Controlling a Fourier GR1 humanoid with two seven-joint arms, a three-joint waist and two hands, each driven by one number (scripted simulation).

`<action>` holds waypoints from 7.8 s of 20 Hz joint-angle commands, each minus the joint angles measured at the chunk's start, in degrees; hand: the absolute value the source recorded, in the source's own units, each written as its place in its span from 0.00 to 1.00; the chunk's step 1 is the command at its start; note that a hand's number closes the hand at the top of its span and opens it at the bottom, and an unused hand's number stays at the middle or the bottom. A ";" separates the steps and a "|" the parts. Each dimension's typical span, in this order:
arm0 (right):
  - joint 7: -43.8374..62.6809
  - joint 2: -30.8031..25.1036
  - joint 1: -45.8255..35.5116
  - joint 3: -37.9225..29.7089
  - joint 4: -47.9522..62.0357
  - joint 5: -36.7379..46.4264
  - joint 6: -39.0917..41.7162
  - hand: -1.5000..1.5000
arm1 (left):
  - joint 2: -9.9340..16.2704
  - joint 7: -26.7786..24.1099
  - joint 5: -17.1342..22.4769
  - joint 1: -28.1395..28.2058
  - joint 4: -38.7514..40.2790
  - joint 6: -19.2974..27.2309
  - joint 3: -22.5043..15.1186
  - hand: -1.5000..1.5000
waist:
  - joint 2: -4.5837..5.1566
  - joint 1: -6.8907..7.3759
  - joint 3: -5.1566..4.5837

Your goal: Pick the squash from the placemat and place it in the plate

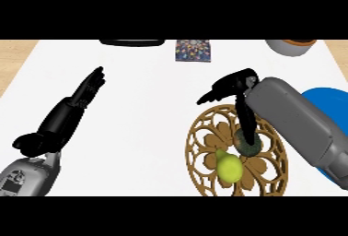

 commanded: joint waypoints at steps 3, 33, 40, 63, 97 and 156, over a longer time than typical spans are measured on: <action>4.52 2.07 -9.22 0.19 10.41 -0.91 13.92 0.00 | -0.44 0.58 -1.06 1.53 -1.23 0.13 0.01 0.50 | 0.02 -0.27 0.01; -13.76 8.44 -5.22 8.08 19.90 19.73 11.61 0.00 | -3.36 2.18 -2.63 -0.39 -0.63 -3.52 5.34 0.50 | 0.15 -1.23 0.09; -12.62 7.33 -0.68 9.81 15.86 20.23 12.70 0.00 | -1.96 -0.17 -2.03 0.61 1.26 -5.92 8.13 0.50 | -0.24 -1.94 0.04; -20.74 -4.70 16.57 19.97 -13.12 28.19 -12.48 1.00 | -3.17 -0.25 -4.25 6.21 -0.77 -4.95 9.08 0.50 | -1.34 -5.41 0.10; -42.56 -53.74 72.47 -13.30 -58.43 16.71 -96.77 1.00 | -1.24 0.02 -2.59 15.19 -7.11 -3.29 14.46 0.50 | -2.49 -13.67 0.06; -73.12 -33.21 40.37 -38.12 16.64 -18.01 -19.24 0.00 | -8.33 2.39 -8.84 4.16 -3.69 -8.72 9.68 0.50 | -0.06 -1.76 0.23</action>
